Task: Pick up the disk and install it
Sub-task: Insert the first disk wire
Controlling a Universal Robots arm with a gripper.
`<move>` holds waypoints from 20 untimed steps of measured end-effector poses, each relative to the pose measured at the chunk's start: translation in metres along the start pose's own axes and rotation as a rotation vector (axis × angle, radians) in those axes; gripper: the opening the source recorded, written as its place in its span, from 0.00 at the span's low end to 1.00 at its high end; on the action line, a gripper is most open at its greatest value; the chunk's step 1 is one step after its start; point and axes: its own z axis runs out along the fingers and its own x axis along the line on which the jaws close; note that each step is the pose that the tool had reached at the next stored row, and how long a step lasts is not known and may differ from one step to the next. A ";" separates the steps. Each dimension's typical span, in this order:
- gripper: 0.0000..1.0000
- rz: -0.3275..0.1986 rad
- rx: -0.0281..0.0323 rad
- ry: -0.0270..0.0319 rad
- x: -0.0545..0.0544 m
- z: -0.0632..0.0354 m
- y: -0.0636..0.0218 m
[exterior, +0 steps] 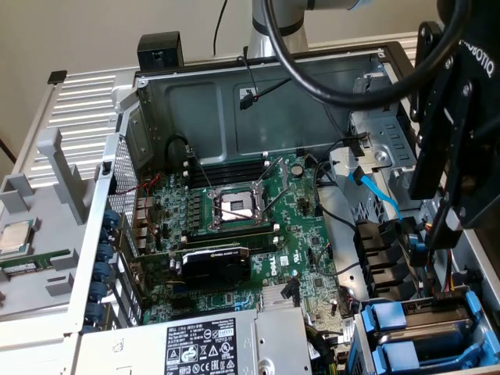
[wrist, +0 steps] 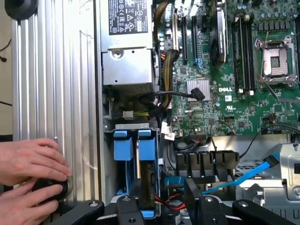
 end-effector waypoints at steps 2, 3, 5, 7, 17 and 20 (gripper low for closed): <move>0.49 0.003 -0.0020 0.0059 -0.001 0.0016 -0.0001; 0.49 0.003 -0.0025 0.0094 -0.002 0.0024 -0.0001; 0.49 0.004 -0.0027 0.0171 -0.004 0.0040 -0.0001; 0.49 0.005 -0.0024 0.0225 -0.006 0.0047 0.0000; 0.49 0.022 -0.0037 0.0277 -0.015 0.0126 0.0002; 0.49 0.026 -0.0044 0.0302 -0.018 0.0164 0.0000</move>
